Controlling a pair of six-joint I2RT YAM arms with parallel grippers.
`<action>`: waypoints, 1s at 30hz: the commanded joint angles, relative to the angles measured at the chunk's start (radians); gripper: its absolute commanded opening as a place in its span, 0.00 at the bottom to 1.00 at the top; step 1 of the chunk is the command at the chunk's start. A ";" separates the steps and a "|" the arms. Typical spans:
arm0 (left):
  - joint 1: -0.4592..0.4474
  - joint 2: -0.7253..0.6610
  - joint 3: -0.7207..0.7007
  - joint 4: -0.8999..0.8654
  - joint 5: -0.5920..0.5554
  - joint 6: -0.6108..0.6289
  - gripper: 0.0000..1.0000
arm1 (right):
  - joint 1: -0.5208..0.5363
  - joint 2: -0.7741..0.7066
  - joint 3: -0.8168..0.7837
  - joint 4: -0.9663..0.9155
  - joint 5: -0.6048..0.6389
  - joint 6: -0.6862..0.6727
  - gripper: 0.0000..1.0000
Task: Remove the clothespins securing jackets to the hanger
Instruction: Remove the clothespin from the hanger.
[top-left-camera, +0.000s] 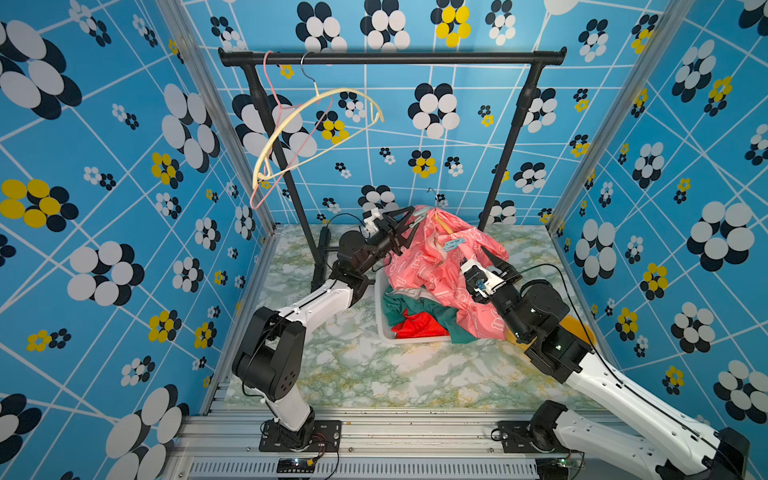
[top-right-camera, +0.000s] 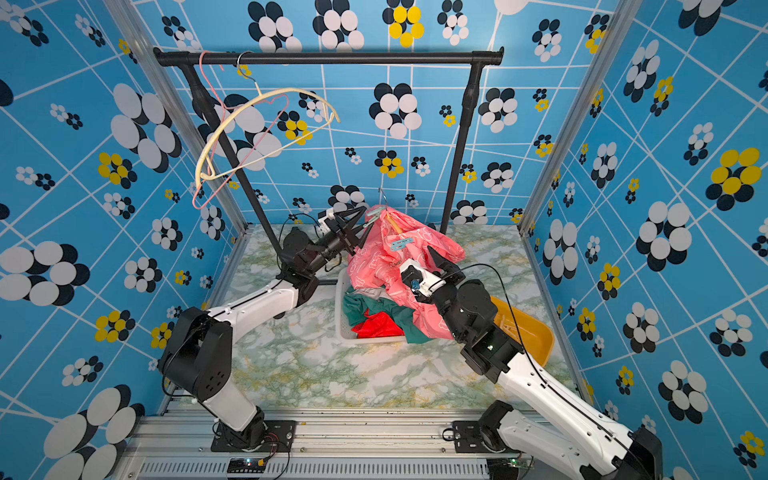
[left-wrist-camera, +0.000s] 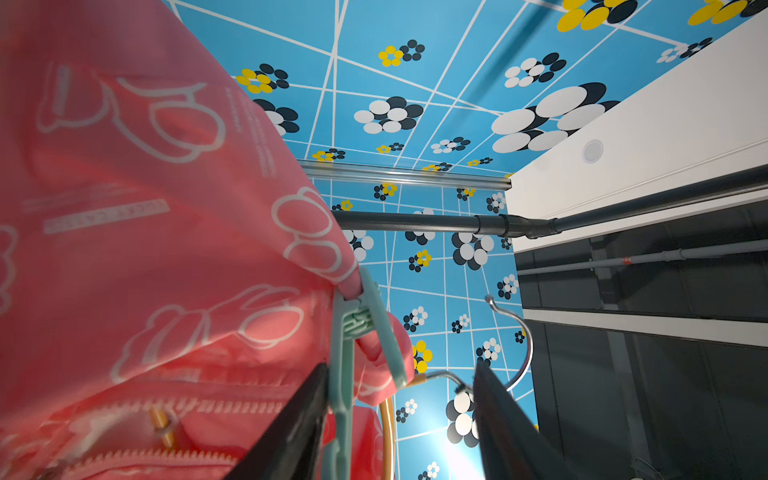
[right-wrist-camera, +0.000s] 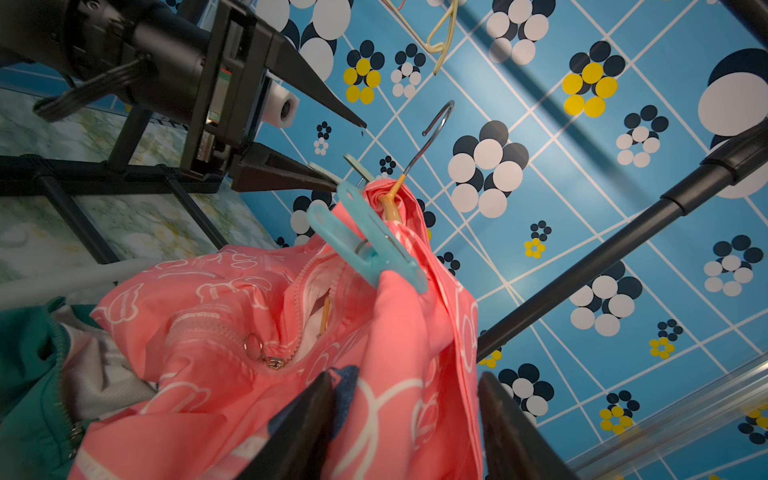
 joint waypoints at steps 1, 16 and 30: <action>-0.006 -0.018 0.025 0.005 0.013 0.003 0.54 | 0.016 0.004 -0.008 0.095 0.037 -0.032 0.00; 0.002 0.024 0.061 -0.011 0.002 -0.033 0.46 | 0.038 0.007 -0.023 0.110 0.042 -0.076 0.00; 0.004 0.055 0.087 -0.023 0.004 -0.046 0.29 | 0.057 0.024 -0.029 0.140 0.082 -0.126 0.00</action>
